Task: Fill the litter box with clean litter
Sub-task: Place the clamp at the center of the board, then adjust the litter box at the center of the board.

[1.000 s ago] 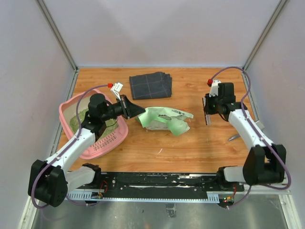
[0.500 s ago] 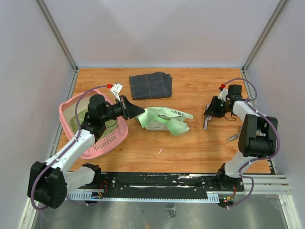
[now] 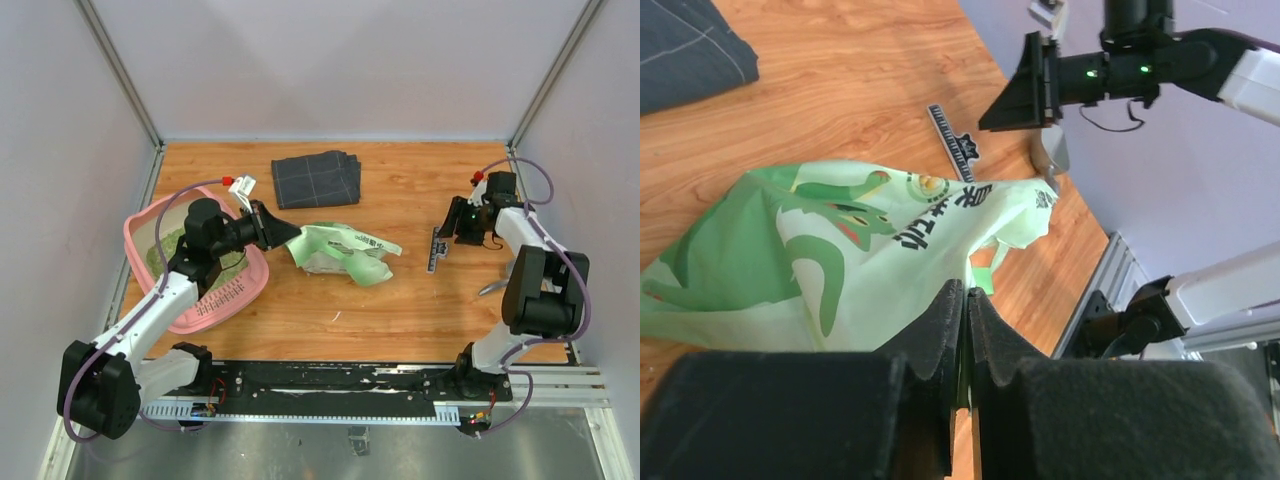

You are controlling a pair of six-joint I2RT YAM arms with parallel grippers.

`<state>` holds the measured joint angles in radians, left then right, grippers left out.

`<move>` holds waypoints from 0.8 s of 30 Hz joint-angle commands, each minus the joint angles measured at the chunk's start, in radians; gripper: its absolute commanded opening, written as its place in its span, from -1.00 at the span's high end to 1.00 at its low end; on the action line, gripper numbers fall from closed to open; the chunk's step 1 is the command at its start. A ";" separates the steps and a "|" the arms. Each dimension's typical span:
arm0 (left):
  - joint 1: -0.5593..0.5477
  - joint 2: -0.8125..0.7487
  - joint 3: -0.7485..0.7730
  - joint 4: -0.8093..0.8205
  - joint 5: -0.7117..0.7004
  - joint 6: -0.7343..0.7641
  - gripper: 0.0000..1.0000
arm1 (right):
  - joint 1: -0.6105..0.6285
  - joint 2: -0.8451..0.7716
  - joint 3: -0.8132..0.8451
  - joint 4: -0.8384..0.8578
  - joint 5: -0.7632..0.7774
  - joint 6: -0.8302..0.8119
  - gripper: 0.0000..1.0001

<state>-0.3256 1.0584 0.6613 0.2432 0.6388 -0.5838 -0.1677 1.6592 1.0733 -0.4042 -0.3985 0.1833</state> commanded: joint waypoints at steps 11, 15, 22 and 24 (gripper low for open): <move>0.003 -0.020 0.106 -0.123 -0.255 0.037 0.09 | 0.314 -0.562 -0.127 0.089 0.122 -0.317 -0.39; 0.003 -0.025 0.145 -0.236 -0.452 0.060 -0.10 | 0.477 -0.702 -0.205 0.142 0.107 -0.418 -0.44; 0.007 -0.034 0.170 -0.363 -0.886 0.097 -0.42 | 0.719 -0.878 -0.323 0.188 0.174 -0.548 -0.55; 0.013 -0.024 0.170 -0.371 -0.946 0.100 -0.43 | 0.775 -0.902 -0.348 0.203 0.192 -0.570 -0.61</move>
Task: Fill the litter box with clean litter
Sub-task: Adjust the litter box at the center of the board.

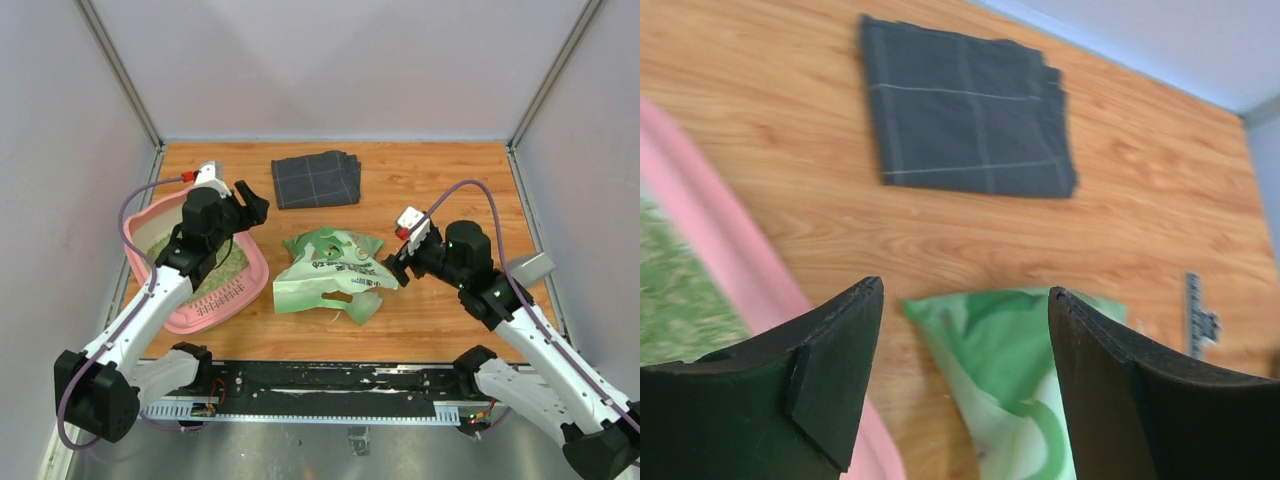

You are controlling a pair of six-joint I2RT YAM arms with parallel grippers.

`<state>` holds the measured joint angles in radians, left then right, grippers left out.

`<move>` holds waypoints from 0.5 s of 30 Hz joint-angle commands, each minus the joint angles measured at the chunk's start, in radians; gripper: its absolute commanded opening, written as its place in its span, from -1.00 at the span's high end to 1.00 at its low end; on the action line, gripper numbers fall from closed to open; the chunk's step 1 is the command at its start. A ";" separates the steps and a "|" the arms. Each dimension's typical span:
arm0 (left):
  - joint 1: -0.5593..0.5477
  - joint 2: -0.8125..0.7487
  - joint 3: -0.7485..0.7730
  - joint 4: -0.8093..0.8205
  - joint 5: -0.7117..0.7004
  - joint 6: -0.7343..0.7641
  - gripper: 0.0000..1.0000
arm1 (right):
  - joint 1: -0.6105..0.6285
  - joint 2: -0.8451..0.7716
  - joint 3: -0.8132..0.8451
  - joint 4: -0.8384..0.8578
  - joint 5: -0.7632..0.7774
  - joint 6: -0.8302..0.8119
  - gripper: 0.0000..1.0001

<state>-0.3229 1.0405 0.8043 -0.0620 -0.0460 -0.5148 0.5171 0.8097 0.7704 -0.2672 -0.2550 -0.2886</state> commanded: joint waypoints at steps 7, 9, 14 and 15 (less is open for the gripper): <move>0.032 0.081 0.054 -0.094 -0.422 0.050 -0.40 | 0.260 -0.025 -0.038 0.038 0.196 -0.107 -0.65; 0.034 0.092 0.061 -0.100 -0.456 0.048 -0.39 | 0.279 -0.020 -0.042 0.045 0.194 -0.094 -0.66; 0.046 0.127 0.070 -0.105 -0.498 0.051 -0.40 | 0.293 0.008 -0.051 0.065 0.215 -0.076 -0.67; 0.051 0.136 0.065 -0.101 -0.510 0.051 -0.40 | 0.293 0.018 -0.043 0.054 0.233 -0.070 -0.68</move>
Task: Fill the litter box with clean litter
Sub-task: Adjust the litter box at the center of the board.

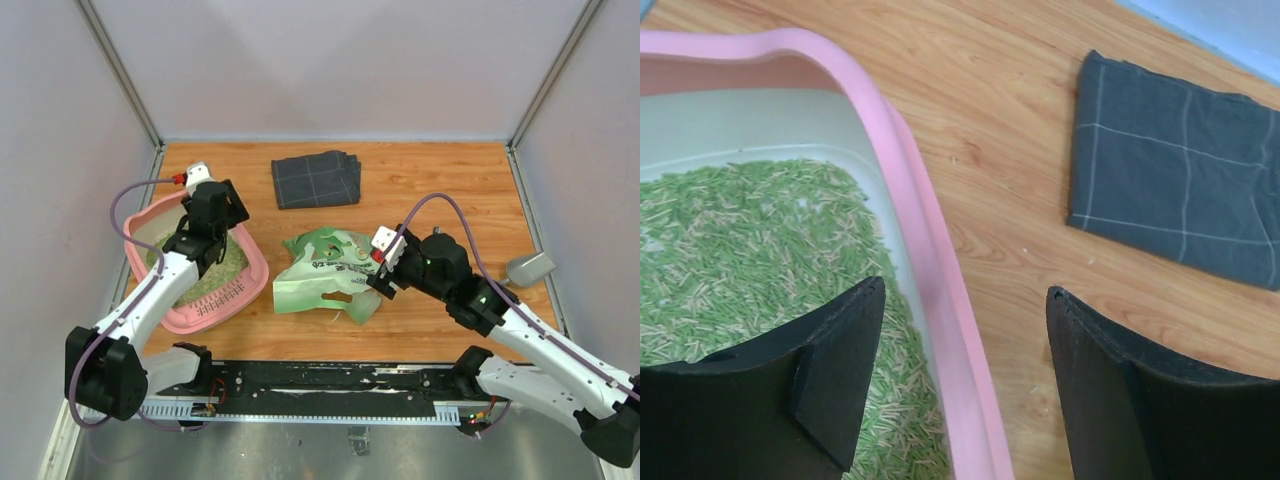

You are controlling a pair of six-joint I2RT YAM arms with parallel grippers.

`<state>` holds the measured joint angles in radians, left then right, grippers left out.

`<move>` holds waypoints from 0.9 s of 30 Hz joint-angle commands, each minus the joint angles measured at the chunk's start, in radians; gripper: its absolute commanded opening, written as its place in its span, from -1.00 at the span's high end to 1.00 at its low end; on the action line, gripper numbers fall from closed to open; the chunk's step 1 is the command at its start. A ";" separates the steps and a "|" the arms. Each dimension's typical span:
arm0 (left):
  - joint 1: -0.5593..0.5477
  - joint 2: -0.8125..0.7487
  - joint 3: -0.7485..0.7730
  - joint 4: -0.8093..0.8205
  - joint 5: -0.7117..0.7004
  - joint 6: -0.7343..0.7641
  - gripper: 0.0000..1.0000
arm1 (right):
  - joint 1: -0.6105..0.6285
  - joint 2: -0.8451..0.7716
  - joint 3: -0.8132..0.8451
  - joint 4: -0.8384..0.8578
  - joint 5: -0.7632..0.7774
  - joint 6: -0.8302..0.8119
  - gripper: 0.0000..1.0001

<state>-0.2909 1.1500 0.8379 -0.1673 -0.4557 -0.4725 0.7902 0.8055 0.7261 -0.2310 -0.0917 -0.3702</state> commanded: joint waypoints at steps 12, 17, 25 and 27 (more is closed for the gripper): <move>0.027 0.114 -0.006 0.072 0.021 0.034 0.07 | 0.021 -0.023 0.018 -0.013 0.182 0.086 -0.97; 0.028 0.134 -0.017 0.053 0.019 0.017 -0.09 | 0.021 -0.050 0.028 -0.061 0.195 0.104 -0.97; 0.027 0.121 -0.047 0.096 0.140 0.068 0.34 | 0.020 -0.044 0.041 -0.088 0.189 0.150 -0.97; 0.027 0.114 -0.053 0.103 0.182 0.108 0.47 | 0.020 -0.038 0.059 -0.121 0.210 0.186 -0.97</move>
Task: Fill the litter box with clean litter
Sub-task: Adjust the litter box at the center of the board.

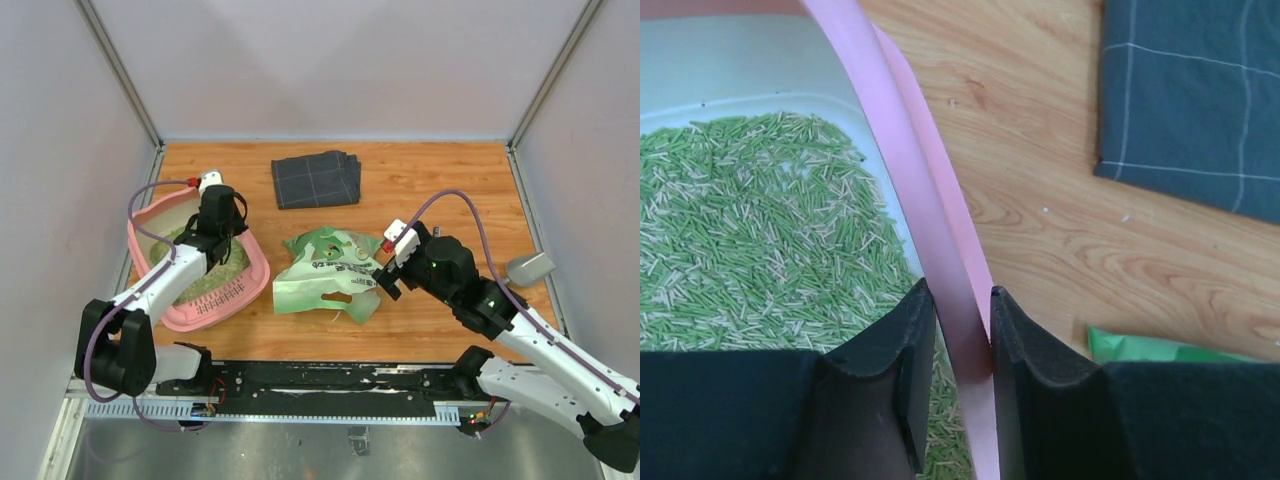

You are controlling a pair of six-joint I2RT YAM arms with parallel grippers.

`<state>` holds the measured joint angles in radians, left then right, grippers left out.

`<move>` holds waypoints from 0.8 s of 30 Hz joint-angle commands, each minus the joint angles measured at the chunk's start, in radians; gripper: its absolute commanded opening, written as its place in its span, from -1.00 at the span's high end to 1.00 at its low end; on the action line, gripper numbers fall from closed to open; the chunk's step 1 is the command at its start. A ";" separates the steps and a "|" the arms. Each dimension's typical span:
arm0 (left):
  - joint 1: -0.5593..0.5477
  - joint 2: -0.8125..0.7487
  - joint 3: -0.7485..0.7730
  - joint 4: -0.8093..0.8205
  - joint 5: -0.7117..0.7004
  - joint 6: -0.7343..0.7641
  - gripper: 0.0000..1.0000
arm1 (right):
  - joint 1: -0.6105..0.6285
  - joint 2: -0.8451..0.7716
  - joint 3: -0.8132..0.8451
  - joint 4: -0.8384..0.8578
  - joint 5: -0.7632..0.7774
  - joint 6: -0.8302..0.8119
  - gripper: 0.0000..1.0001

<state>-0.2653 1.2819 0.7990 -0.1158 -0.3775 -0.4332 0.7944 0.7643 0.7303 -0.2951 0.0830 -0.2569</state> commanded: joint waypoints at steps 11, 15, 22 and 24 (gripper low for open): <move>0.001 -0.062 -0.026 0.045 0.314 0.260 0.61 | 0.018 0.011 0.066 -0.103 -0.147 0.031 -0.97; 0.002 -0.059 -0.011 -0.002 0.343 0.294 0.62 | 0.067 0.011 0.037 -0.059 -0.144 -0.022 -0.98; 0.002 -0.119 -0.001 -0.014 0.347 0.278 0.02 | 0.159 0.018 -0.028 0.013 -0.192 -0.178 -0.98; 0.001 -0.147 0.023 -0.032 0.354 0.250 -0.10 | 0.188 0.041 -0.040 0.016 -0.156 -0.236 -0.94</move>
<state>-0.2649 1.2011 0.7654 -0.1272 -0.0414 -0.1719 0.9298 0.7818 0.7174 -0.3264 -0.0868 -0.3614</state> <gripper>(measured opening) 0.510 0.990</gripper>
